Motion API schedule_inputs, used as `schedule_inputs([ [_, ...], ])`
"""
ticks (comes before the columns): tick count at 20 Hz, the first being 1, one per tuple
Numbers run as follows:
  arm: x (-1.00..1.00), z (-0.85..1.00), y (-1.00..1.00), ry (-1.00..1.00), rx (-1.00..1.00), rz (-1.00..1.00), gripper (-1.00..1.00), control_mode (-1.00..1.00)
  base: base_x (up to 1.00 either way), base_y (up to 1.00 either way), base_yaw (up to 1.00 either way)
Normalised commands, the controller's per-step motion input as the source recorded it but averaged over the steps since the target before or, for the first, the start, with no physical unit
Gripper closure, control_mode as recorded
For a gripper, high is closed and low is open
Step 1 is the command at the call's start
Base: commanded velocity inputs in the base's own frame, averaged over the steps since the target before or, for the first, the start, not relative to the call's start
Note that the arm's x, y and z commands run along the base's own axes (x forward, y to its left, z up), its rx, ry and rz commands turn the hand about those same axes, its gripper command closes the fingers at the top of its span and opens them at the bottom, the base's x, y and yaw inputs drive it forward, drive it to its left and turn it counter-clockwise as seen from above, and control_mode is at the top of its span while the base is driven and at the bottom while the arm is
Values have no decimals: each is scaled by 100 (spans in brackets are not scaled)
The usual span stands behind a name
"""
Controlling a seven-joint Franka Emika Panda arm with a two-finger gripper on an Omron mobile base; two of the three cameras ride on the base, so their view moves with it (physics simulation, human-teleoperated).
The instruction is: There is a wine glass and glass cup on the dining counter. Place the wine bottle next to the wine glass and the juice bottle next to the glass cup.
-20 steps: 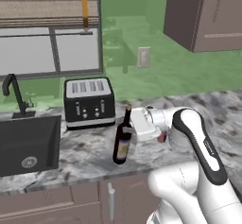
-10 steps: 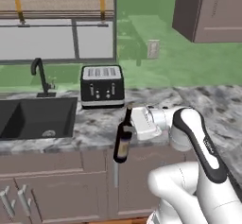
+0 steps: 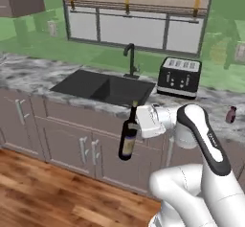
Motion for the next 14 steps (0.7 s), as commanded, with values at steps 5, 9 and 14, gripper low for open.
schedule_inputs([
  [5, 0, 0, 0, 0, 0, 0, 100, 100, -7, 0, 100],
  [9, 0, 0, 0, 0, 0, 0, 100, 100, -7, 0, 100],
  [14, 0, 0, 0, 0, 0, 0, 100, 100, -6, 0, 100],
])
